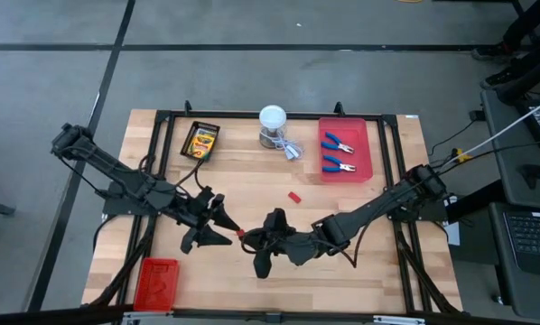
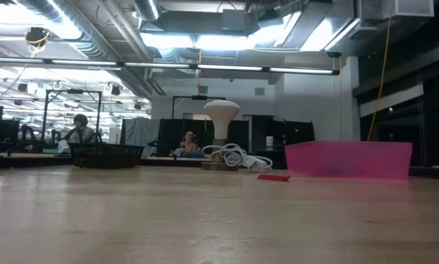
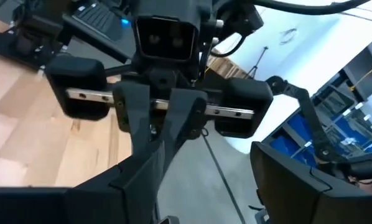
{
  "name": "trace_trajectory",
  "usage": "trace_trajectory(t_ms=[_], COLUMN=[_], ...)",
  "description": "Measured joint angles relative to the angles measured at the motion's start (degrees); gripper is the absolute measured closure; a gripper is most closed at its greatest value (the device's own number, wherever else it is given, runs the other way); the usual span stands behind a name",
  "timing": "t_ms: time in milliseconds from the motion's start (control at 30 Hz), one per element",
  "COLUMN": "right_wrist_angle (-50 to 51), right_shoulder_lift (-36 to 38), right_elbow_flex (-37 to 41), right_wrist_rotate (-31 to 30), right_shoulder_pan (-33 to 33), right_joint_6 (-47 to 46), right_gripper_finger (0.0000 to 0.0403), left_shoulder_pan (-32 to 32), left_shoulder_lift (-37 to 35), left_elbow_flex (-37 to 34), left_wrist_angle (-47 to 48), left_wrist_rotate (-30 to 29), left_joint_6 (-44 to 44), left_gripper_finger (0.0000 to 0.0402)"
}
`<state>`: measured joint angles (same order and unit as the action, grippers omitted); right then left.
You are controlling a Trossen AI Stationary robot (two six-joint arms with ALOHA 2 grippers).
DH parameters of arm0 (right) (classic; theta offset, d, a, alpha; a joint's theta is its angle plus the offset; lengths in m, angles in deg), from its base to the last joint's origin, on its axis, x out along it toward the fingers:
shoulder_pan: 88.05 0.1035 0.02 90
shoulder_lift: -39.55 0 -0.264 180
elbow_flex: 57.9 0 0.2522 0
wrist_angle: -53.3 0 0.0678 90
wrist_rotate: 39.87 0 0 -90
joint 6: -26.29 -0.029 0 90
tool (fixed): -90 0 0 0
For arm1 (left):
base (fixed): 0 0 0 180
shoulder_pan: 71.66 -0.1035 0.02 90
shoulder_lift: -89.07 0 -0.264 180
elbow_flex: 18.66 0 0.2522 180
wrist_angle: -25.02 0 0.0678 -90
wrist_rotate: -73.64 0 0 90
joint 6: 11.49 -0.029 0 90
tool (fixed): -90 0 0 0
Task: Pick & Place School Supplies
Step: Put the red eraser into the red bin
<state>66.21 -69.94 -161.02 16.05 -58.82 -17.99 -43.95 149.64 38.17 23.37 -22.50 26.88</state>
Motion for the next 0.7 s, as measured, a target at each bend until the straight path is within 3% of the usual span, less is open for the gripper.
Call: trace_trajectory(t_ms=[700], right_wrist_angle=[-2.87], right_shoulder_lift=[0.02], right_elbow_flex=[0.00], right_wrist_rotate=[-2.14], right_shoulder_pan=[0.11], right_joint_6=[3.02], right_gripper_finger=[0.0385], left_shoulder_pan=[-3.00], left_shoulder_lift=[3.74], left_elbow_flex=[-0.04], left_wrist_angle=[-0.63], left_wrist_rotate=[0.91], left_joint_6=[-0.57], left_gripper_finger=[0.0204])
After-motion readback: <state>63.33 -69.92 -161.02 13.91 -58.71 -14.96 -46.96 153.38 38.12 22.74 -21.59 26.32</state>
